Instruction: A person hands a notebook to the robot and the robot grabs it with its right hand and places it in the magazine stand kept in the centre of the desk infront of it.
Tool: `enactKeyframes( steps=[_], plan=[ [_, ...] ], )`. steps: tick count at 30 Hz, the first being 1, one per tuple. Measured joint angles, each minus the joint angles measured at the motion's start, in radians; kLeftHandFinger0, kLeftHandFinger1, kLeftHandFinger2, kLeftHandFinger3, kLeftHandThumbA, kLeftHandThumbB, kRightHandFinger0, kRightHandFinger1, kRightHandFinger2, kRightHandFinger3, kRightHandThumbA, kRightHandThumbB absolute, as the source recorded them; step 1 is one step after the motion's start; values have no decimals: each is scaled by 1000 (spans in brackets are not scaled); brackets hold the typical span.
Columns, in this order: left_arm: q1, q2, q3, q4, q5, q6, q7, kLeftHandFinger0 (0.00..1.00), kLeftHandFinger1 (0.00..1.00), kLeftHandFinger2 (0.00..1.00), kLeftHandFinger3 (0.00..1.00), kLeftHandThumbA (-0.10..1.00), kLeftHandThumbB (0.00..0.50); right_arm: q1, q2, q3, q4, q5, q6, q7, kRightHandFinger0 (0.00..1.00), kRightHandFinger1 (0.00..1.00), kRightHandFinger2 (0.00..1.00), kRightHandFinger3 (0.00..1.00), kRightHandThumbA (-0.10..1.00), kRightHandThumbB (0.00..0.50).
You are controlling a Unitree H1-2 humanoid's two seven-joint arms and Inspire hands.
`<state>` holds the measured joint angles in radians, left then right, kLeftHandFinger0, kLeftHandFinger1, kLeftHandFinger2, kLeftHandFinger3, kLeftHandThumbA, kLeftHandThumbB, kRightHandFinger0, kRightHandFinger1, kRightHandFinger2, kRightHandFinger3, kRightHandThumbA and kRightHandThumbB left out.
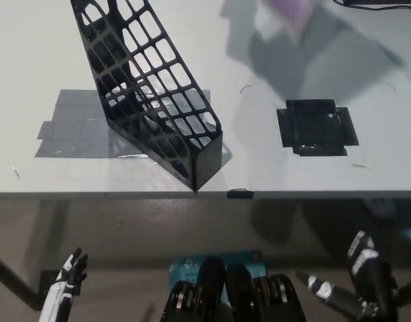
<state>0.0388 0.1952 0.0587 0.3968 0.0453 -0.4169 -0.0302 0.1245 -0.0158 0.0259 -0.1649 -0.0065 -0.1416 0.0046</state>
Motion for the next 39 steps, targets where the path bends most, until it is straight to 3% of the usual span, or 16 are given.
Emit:
enactKeyframes(
  steps=[8,15,21,26,32,39],
  plan=[
    [-4,0,1,2,2,-12,0,1000,1000,1000,1000,1000,500,-117,1,-43,-145,5,45,-7,1000,1000,1000,1000,1000,126],
    [-9,0,1,6,1,-15,0,1000,1000,1000,1000,1000,500,-232,-1,-99,-162,49,106,-16,1000,1000,1000,1000,1000,214],
    [-10,0,3,7,0,-16,0,1000,1000,1000,1000,1000,500,-304,1,-119,-163,87,172,-22,1000,1000,1000,1000,1000,255],
    [-10,0,3,7,1,-16,0,1000,1000,1000,1000,1000,500,-342,1,-129,-152,112,207,-26,1000,1000,1000,1000,1000,265],
    [-11,0,3,8,1,-16,0,1000,1000,1000,1000,1000,500,-374,7,-146,-120,148,225,-28,1000,1000,1000,1000,1000,228],
    [-15,0,3,8,1,-16,0,1000,1000,1000,1000,1000,500,-436,15,-148,-52,159,230,-34,1000,1000,1000,1000,1000,276]
  ],
)
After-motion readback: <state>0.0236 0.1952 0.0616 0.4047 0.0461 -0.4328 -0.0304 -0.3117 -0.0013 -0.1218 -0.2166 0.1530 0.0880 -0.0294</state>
